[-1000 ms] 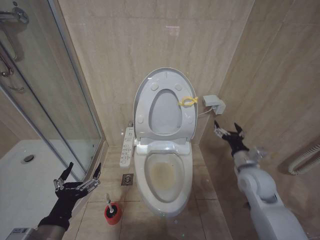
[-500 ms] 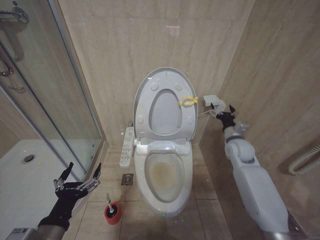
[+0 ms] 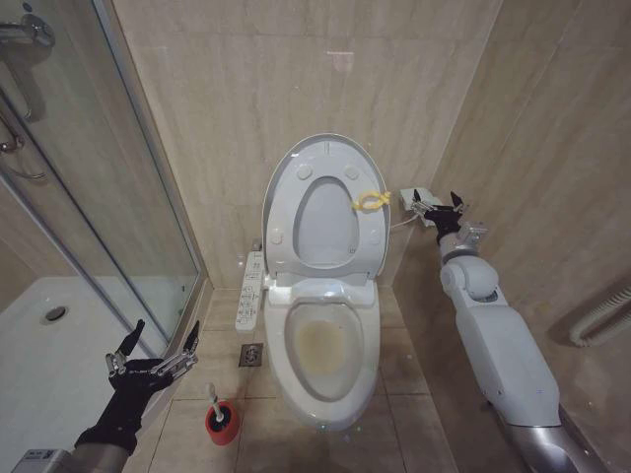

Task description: Open the toilet lid, clean the toilet bowl with a toilet brush, close the toilet lid, and flush.

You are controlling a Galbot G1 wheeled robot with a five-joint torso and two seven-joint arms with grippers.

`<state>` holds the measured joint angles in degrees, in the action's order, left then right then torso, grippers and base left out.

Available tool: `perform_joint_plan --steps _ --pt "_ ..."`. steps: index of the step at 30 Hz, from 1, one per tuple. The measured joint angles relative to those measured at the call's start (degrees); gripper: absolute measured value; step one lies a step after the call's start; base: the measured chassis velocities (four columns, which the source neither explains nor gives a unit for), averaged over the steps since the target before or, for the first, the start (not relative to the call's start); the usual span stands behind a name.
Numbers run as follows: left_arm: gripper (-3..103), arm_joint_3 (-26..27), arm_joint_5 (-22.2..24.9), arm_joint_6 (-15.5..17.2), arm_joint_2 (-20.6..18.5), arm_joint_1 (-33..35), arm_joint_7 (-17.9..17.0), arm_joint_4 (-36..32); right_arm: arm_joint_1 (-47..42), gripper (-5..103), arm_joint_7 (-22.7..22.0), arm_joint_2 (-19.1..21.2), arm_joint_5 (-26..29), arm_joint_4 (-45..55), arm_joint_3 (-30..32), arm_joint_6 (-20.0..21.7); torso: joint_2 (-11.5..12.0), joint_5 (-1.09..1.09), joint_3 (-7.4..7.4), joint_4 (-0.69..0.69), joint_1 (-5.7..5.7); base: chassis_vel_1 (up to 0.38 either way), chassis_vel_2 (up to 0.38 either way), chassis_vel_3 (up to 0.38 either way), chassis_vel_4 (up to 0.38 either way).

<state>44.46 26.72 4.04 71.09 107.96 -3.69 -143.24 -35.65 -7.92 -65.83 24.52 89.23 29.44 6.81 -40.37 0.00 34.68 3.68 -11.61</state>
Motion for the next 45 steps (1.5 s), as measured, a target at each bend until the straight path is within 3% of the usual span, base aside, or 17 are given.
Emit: perform_joint_plan --steps 9,13,16,25,27,30,31,33,35,40,45 --pt "100 0.0 0.0 0.0 0.0 0.0 0.0 0.0 0.5 100 0.1 -0.1 0.0 -0.6 -0.6 -0.4 0.0 0.00 0.02 -0.04 -0.04 -0.133 0.130 0.118 -0.135" --pt "100 0.0 0.0 0.0 0.0 0.0 0.0 0.0 1.4 100 0.4 0.1 -0.9 -2.1 -1.9 -3.8 0.0 0.01 0.03 0.00 -0.06 -0.142 0.110 0.093 -0.107" --pt "100 0.0 0.0 0.0 0.0 0.0 0.0 0.0 1.7 100 0.4 0.6 -1.0 -1.9 -2.6 -4.1 0.0 0.00 0.03 -0.02 -0.06 -0.060 0.035 0.030 -0.022" --pt "100 0.0 0.0 0.0 0.0 0.0 0.0 0.0 1.1 100 -0.5 2.5 -1.0 2.6 -6.7 -1.7 0.0 0.00 -0.01 0.01 0.01 0.020 -0.012 -0.009 0.019" --pt "100 0.0 0.0 0.0 0.0 0.0 0.0 0.0 1.9 100 -1.7 2.3 -2.8 2.6 -8.5 -1.0 0.0 -0.01 -0.01 0.07 0.01 0.000 0.000 0.000 0.000" --pt "100 0.0 0.0 0.0 0.0 0.0 0.0 0.0 3.1 100 -1.9 2.0 -5.4 0.8 -10.2 -1.4 0.0 -0.02 0.00 0.05 0.00 0.000 0.000 0.000 0.000" --pt "100 0.0 0.0 0.0 0.0 0.0 0.0 0.0 4.0 100 -1.8 1.6 -6.2 -0.1 -11.6 -1.5 0.0 0.03 0.03 -0.04 -0.03 0.000 0.000 0.000 0.000" --pt "100 0.0 0.0 0.0 0.0 0.0 0.0 0.0 4.5 100 -1.8 1.5 -6.4 -0.2 -12.2 -1.4 0.0 0.03 0.03 -0.06 -0.04 0.000 0.000 0.000 0.000" --pt "100 0.0 0.0 0.0 0.0 0.0 0.0 0.0 4.9 100 -1.9 1.2 -6.5 -0.3 -12.7 -1.3 0.0 -0.07 0.00 -0.04 -0.02 0.000 0.000 0.000 0.000" --pt "100 0.0 0.0 0.0 0.0 0.0 0.0 0.0 2.1 100 -2.1 1.7 -5.9 3.6 -12.1 -0.3 0.0 0.00 0.01 0.01 -0.02 0.000 0.000 0.000 0.000" --pt "100 0.0 0.0 0.0 0.0 0.0 0.0 0.0 -5.9 100 -2.0 4.3 -3.7 12.5 -8.5 1.3 0.0 0.00 0.00 -0.06 -0.02 0.000 0.000 0.000 0.000"
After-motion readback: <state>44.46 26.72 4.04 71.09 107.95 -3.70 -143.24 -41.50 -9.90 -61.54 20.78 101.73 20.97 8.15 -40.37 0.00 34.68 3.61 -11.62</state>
